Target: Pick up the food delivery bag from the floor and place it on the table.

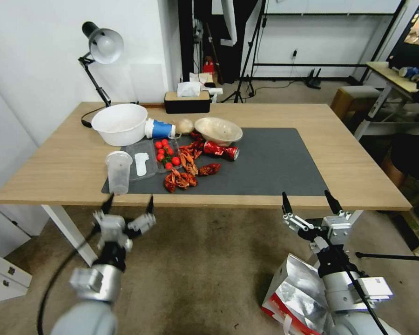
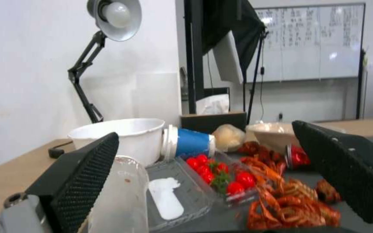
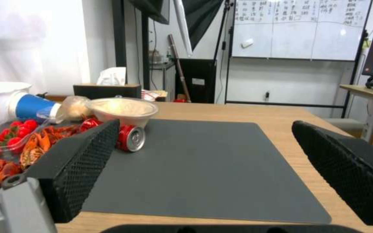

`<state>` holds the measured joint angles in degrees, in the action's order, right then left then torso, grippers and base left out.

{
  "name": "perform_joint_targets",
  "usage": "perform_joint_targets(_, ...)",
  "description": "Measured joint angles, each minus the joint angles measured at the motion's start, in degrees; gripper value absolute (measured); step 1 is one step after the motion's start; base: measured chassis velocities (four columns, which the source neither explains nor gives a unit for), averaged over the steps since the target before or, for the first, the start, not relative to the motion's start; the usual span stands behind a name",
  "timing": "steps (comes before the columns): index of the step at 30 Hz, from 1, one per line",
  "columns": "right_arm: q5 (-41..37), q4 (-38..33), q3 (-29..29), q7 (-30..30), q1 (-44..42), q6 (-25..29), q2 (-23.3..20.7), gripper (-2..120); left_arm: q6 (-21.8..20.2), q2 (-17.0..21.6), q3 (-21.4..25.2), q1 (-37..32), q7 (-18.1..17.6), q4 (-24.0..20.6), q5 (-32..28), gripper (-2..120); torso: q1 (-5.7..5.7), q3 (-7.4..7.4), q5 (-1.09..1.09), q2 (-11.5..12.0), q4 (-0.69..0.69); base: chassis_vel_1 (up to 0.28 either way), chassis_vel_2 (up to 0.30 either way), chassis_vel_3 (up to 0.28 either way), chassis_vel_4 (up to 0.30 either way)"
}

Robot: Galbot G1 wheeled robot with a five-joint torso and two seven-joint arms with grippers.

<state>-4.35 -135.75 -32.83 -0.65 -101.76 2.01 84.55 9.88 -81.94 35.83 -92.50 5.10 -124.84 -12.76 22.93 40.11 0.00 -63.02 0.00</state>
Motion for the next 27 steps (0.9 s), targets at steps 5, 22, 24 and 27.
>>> perform_joint_targets(5,0.1,0.1,0.2,0.4,0.1,-0.1,0.0,100,0.9,0.4,-0.3,0.0,-0.5,0.5,-2.1,100,-0.02,-0.01,0.0,0.0,0.01,0.0,0.0,0.0,0.0)
perform_joint_targets(22,-0.2,0.4,0.4,0.2,0.3,0.5,0.4,100,2.2,0.4,-0.3,-0.4,-0.2,0.6,-2.5,100,-0.7,-0.86,0.0,1.5,0.01,0.0,0.0,0.0,0.0)
perform_joint_targets(24,-0.3,0.4,0.4,0.2,0.3,0.5,0.3,100,2.2,0.3,-0.3,-0.5,-0.2,0.6,-2.5,100,-0.88,-1.06,0.0,1.9,0.01,0.0,0.0,0.0,0.0)
perform_joint_targets(27,-0.4,0.3,0.4,0.1,0.3,0.5,0.3,100,2.2,0.2,-0.4,-0.5,-0.2,0.6,-2.4,100,-1.13,-1.38,0.0,2.5,0.01,0.0,0.0,0.0,0.0)
